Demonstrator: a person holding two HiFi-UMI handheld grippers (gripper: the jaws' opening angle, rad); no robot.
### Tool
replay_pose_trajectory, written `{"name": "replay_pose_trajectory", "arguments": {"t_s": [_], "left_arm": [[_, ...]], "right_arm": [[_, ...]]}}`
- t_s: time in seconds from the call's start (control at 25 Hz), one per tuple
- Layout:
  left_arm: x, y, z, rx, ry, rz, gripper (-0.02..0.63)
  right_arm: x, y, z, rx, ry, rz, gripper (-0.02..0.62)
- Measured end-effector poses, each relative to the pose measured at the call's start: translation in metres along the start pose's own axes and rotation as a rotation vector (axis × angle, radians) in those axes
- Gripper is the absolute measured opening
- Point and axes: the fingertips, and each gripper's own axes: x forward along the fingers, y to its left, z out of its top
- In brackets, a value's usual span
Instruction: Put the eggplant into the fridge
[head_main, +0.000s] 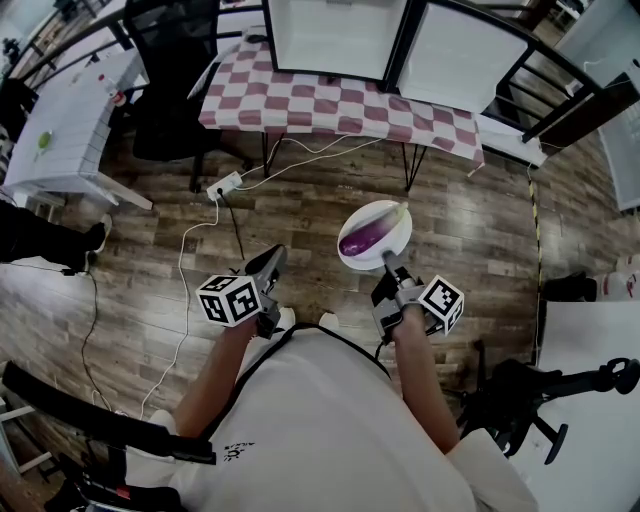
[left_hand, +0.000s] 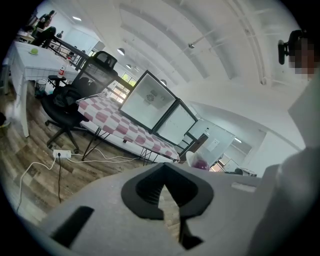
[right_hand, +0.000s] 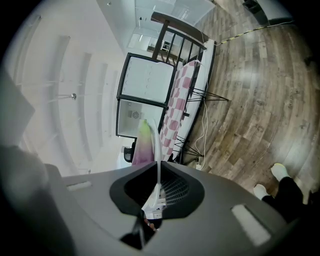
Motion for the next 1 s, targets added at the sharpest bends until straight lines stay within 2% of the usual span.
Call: {"name": "replay_pose_trajectory", "arguments": {"t_s": [0.76, 1.0], "left_arm": [[0.020, -0.030, -0.022, 0.034, -0.033, 0.076, -0.002], [0.019, -0.035, -0.025, 0.012, -0.063, 0.080, 0.000]], "right_arm": [[-0.018, -0.019, 0.038, -0.018, 0.064, -0.006, 0.026], [-0.024, -0.024, 0.043, -0.020, 0.080, -0.004, 0.026]]}}
